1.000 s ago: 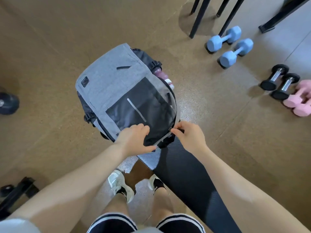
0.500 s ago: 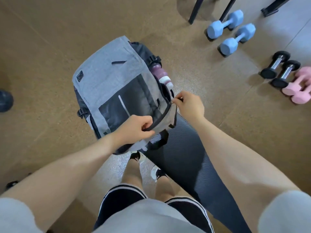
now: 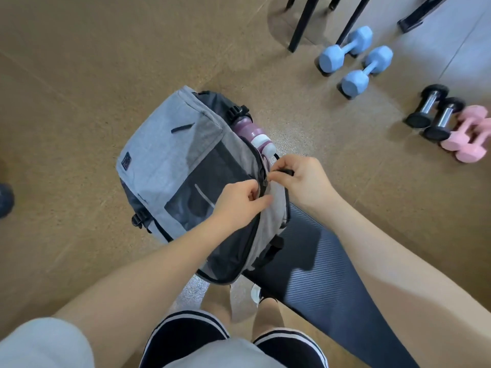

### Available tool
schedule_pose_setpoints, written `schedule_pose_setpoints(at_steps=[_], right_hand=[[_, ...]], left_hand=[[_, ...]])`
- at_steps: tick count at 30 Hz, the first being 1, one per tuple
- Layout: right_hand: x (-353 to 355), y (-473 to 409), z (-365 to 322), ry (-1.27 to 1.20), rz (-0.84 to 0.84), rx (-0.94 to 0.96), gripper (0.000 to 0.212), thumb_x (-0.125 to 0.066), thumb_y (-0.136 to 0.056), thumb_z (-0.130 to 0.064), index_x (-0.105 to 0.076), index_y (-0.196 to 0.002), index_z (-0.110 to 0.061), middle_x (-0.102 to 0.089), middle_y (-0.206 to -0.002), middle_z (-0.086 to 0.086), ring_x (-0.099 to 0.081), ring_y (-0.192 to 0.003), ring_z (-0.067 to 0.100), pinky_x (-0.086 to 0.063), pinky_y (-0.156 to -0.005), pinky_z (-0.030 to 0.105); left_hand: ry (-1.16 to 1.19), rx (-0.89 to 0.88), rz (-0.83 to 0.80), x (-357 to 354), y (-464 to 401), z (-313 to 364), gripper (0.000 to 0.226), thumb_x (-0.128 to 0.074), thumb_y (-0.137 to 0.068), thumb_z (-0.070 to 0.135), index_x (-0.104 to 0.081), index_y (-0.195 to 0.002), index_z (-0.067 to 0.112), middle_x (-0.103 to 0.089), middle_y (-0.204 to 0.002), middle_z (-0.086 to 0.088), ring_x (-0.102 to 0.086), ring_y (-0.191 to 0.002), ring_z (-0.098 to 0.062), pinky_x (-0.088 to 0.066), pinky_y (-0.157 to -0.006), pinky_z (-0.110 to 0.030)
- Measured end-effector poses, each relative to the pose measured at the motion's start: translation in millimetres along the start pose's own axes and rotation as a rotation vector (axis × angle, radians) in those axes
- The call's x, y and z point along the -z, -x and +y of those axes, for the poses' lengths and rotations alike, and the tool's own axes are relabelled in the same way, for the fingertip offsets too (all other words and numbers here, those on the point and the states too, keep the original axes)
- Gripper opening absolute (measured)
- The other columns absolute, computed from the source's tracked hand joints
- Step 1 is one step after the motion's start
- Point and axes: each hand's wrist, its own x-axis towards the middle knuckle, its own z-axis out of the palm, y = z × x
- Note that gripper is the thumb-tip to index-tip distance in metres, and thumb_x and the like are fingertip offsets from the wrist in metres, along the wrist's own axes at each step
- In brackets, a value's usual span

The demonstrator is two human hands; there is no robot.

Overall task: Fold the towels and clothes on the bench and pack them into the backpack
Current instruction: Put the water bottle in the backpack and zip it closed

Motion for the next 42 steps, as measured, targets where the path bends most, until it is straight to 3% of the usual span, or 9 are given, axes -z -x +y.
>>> schedule_pose_setpoints(at_steps=[4,13,20,27,29,33,38,41,42], right_hand=[[-17,-32,-15,0.068,-0.009,0.034,0.006,-0.070,-0.078,-0.024,-0.067,-0.075,-0.020,-0.066,-0.069,0.001,-0.059,-0.071,0.024,-0.048,-0.068,0.039],[-34,-98,-42,0.517,0.134,0.156,0.020,-0.065,-0.081,-0.038,-0.073,-0.090,-0.021,-0.057,-0.095,0.006,-0.049,-0.097,0.030,-0.024,-0.074,0.030],[-51,-118,-54,0.772,0.122,0.155,0.029,-0.049,-0.092,-0.040,-0.068,-0.104,-0.021,-0.058,-0.110,0.002,-0.045,-0.108,0.027,-0.026,-0.086,0.037],[-51,-76,-36,0.331,0.184,-0.060,0.046,-0.059,-0.087,-0.037,-0.050,-0.128,-0.018,-0.048,-0.122,0.010,-0.045,-0.109,0.030,-0.037,-0.090,0.040],[-47,-44,-29,0.173,0.171,-0.174,0.042,-0.063,-0.081,-0.045,-0.054,-0.107,-0.013,-0.053,-0.108,0.008,-0.050,-0.094,0.026,-0.042,-0.081,0.039],[-43,2,-6,0.224,-0.192,-0.425,0.045,-0.062,-0.078,-0.050,-0.036,-0.062,-0.018,-0.048,-0.065,0.001,-0.046,-0.066,0.023,-0.036,-0.060,0.029],[-24,10,26,0.194,-0.178,-0.336,0.043,-0.056,-0.087,-0.019,-0.031,-0.054,-0.013,-0.036,-0.053,0.001,-0.039,-0.067,0.024,-0.023,-0.057,0.032],[-15,4,66,0.160,-0.121,-0.361,0.032,-0.055,-0.087,-0.012,-0.040,-0.058,-0.014,-0.043,-0.057,0.000,-0.043,-0.070,0.024,-0.029,-0.062,0.032],[-14,4,80,0.165,-0.094,-0.387,0.026,-0.054,-0.087,-0.010,-0.046,-0.063,-0.016,-0.048,-0.063,0.000,-0.045,-0.073,0.023,-0.032,-0.065,0.032]], left_hand=[[0.137,-0.072,-0.064,35,13,-7,0.046,-0.070,-0.078,0.020,-0.030,-0.056,0.015,-0.026,-0.052,0.007,-0.025,-0.051,-0.007,-0.023,-0.049,-0.019],[0.132,-0.183,-0.209,87,30,-11,0.045,-0.071,-0.078,0.019,-0.031,-0.058,0.013,-0.028,-0.050,0.008,-0.026,-0.050,-0.006,-0.024,-0.050,-0.017],[0.087,-0.228,-0.282,92,29,-15,0.049,-0.072,-0.078,0.018,-0.029,-0.056,0.018,-0.031,-0.051,0.009,-0.028,-0.049,-0.006,-0.025,-0.050,-0.015],[0.057,-0.156,-0.341,68,29,-19,0.046,-0.071,-0.078,0.023,-0.031,-0.056,0.017,-0.032,-0.052,0.009,-0.029,-0.050,-0.004,-0.027,-0.051,-0.014],[-0.004,-0.146,-0.329,50,29,-20,0.044,-0.070,-0.078,0.025,-0.032,-0.056,0.018,-0.034,-0.053,0.008,-0.030,-0.051,-0.006,-0.028,-0.051,-0.018],[-0.089,-0.126,-0.237,10,24,-13,0.042,-0.068,-0.077,0.023,-0.033,-0.055,0.021,-0.039,-0.053,0.007,-0.034,-0.052,-0.010,-0.032,-0.055,-0.029],[-0.051,-0.109,-0.165,-32,15,0,0.032,-0.067,-0.078,0.022,-0.040,-0.060,0.021,-0.042,-0.056,0.009,-0.038,-0.054,-0.007,-0.036,-0.057,-0.028],[0.089,-0.055,-0.317,-61,11,5,0.005,-0.061,-0.085,0.017,-0.060,-0.090,0.016,-0.059,-0.081,0.009,-0.055,-0.075,-0.008,-0.048,-0.079,-0.026],[0.087,-0.041,-0.405,-71,11,5,0.017,-0.058,-0.088,0.018,-0.061,-0.104,0.014,-0.063,-0.098,0.005,-0.058,-0.091,-0.010,-0.047,-0.090,-0.027]])
